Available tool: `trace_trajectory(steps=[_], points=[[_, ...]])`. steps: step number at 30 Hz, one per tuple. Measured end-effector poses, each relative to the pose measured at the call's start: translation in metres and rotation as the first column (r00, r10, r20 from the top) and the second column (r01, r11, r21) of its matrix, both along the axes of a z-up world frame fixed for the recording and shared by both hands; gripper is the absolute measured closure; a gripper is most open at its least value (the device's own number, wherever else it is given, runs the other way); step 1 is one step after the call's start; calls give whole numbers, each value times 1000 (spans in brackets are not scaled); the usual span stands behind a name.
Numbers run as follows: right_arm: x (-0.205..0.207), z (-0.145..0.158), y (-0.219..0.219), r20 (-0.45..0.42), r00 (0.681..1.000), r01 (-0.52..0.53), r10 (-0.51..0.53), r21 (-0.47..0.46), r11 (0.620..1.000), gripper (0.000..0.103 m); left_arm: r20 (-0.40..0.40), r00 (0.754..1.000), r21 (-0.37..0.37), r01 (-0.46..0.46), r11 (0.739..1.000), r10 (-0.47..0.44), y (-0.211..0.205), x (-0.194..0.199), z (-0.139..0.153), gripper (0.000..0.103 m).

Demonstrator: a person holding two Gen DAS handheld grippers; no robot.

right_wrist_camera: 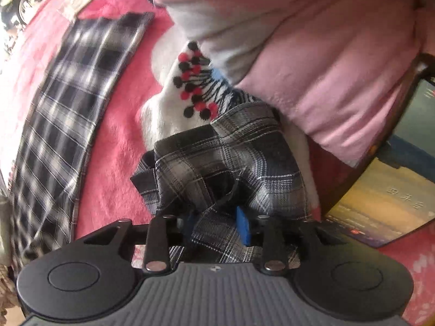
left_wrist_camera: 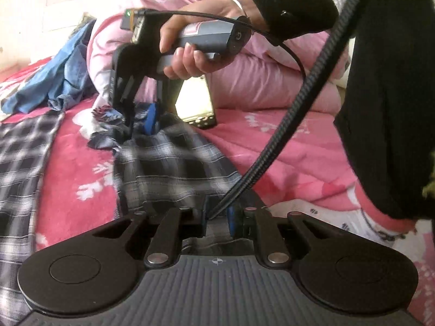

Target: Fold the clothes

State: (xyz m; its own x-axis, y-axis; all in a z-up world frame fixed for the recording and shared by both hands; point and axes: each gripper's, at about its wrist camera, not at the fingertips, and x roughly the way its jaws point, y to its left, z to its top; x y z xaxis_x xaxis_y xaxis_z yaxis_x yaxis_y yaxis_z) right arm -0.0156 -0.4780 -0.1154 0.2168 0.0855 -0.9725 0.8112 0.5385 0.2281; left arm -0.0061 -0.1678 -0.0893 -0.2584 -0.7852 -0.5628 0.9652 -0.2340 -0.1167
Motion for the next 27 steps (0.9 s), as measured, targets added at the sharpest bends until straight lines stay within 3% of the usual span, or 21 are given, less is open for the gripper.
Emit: trace_trajectory(steps=[2, 6, 10, 13, 17, 18, 20, 22, 24, 27], points=[[-13, 8, 1, 38, 999, -5, 5, -15, 1000, 96, 21, 999, -1, -36, 999, 36, 3, 5, 1, 86], [-49, 30, 10, 155, 988, -2, 12, -65, 998, 97, 66, 987, -24, -143, 989, 144, 10, 22, 8, 66], [-80, 36, 21, 246, 969, 2, 23, -102, 995, 97, 78, 969, -10, -235, 972, 235, 8, 39, 8, 36], [-93, 33, 25, 306, 952, 16, 20, -117, 993, 97, 85, 972, 58, -224, 973, 219, -1, 43, -1, 33], [-114, 24, 18, 309, 950, 75, -43, -90, 993, 97, 114, 979, 101, -180, 979, 168, -3, 34, -15, 40], [-118, 21, 18, 293, 955, 81, -52, -89, 993, 97, 116, 981, 103, -166, 981, 154, -3, 30, -16, 52], [-121, 16, 18, 266, 962, 81, -54, -91, 993, 97, 123, 984, 96, -141, 985, 129, -1, 22, -15, 65], [-119, 15, 20, 237, 971, 50, -19, -123, 991, 96, 129, 986, 62, -117, 991, 108, 6, 11, -10, 83], [-111, 19, 25, 188, 981, -14, 49, -182, 983, 89, 137, 987, 27, -83, 996, 79, 11, 1, -4, 87], [-97, 32, 41, 101, 978, -138, 180, -332, 933, 76, 191, 981, 7, -20, 1000, 18, 14, -17, -6, 90]])
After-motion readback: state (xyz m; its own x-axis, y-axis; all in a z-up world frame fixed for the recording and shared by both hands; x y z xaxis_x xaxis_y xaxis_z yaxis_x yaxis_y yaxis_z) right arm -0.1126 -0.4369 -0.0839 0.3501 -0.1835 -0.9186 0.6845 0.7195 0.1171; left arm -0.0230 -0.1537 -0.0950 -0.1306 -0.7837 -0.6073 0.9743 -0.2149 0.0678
